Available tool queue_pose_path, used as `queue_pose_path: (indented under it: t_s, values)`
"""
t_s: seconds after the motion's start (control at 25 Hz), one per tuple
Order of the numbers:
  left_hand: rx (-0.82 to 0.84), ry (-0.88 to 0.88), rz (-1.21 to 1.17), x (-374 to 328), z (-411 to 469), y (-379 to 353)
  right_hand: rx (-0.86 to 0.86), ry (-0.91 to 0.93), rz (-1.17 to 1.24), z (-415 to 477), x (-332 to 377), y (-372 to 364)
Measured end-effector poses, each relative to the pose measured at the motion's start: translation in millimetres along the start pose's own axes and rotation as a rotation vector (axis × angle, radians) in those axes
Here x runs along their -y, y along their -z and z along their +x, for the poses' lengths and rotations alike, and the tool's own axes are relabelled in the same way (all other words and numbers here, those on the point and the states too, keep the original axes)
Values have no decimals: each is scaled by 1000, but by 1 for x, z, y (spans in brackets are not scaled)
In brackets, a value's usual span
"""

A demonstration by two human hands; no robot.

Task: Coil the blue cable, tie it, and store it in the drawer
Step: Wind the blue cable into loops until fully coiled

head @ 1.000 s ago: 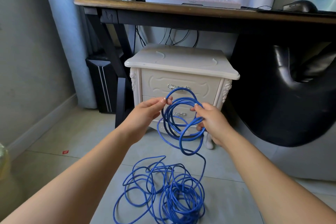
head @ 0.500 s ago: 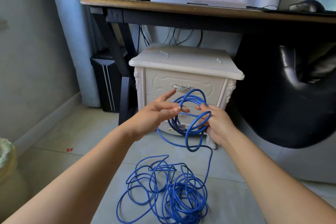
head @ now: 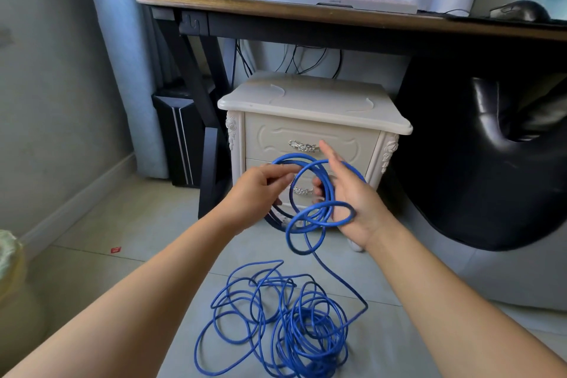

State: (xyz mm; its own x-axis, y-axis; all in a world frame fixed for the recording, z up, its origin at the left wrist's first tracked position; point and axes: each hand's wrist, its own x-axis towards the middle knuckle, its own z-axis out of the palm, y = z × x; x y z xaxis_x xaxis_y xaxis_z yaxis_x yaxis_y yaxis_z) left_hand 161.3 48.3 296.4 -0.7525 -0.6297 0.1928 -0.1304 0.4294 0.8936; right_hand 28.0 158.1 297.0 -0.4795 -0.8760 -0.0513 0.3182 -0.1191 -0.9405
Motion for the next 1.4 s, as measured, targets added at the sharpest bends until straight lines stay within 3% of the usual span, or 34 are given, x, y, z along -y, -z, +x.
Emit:
queue_pose_path:
  t_s: [0.2, 0.32, 0.44, 0.56, 0.64, 0.8, 0.96, 1.04, 1.24, 1.32, 1.4]
  values:
    - [-293, 79, -88, 13, 6, 17, -301, 1, 270, 7, 13, 28]
    - [-352, 64, -101, 19, 5, 28, -461, -204, 33, 12, 7, 54]
    - [-314, -2, -55, 16, 5, 24, -402, -397, -406, 9, 0, 53]
    - [-246, -75, 15, 8, 3, 17, -383, -46, -591, 0, 8, 29]
    - [-165, -105, 6, 3, 1, 13, -157, 114, -536, -7, 13, 11]
    - [-7, -72, -30, -4, -2, 8, 132, 93, -632, -7, 2, 4]
    - [47, -49, -182, -12, -6, 11, 149, 20, -611, -2, -8, 7]
    - [80, -23, -337, -10, -5, 12, 79, 25, -594, 1, -9, 6]
    - [140, 57, -575, -6, -1, 8, 10, -57, -163, 0, -11, -5]
    - [135, 63, -492, -4, 0, 9, -19, -23, -260, 0, -10, -7]
    - [133, 32, -231, -3, -1, 9, -49, 33, -595, -1, -7, -8]
